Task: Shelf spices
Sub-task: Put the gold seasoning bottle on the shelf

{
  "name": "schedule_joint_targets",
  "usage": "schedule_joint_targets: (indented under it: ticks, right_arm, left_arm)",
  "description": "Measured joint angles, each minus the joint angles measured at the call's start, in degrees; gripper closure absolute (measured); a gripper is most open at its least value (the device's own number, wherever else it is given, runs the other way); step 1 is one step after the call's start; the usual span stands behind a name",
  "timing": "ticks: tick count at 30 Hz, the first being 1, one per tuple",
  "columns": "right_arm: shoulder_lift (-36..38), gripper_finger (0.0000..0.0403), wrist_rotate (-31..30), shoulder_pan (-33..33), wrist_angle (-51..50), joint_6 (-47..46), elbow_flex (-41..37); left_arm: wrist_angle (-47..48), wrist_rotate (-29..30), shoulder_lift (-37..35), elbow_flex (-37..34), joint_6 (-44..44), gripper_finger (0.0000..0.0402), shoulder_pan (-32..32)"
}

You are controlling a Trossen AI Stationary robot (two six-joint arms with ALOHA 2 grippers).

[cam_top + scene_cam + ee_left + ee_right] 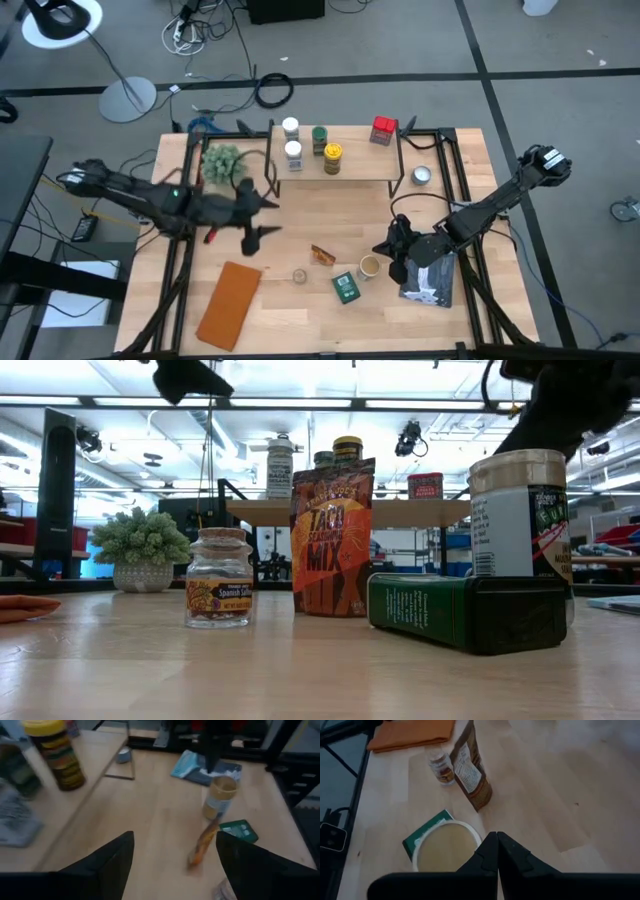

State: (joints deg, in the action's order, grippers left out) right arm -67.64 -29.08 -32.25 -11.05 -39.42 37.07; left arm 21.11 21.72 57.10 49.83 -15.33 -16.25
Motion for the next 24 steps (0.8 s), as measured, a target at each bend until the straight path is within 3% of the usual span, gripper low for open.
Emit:
schedule_joint_targets:
  ticks: [6,13,19,24]
  right_arm:
    - [0.0,0.0403,0.75,0.0,-14.37,-0.68,8.41]
    - [0.0,0.0401,12.33,0.21,-35.5,-5.64,17.02]
    - [0.0,0.0385,19.79,1.16,-34.25,0.03,19.18]
    - [-0.09,0.0347,26.71,5.38,-32.52,-2.77,21.05]
  left_arm:
    - [-14.6,6.54,2.14,-9.5,-3.17,0.0114,-6.34]
    - [-25.27,8.72,6.45,-14.17,-3.38,0.0114,-7.89]
    - [-27.67,8.74,9.49,-14.43,-3.39,0.0114,-7.87]
    - [-27.71,8.74,11.26,-14.43,-4.0,0.0114,-7.87]
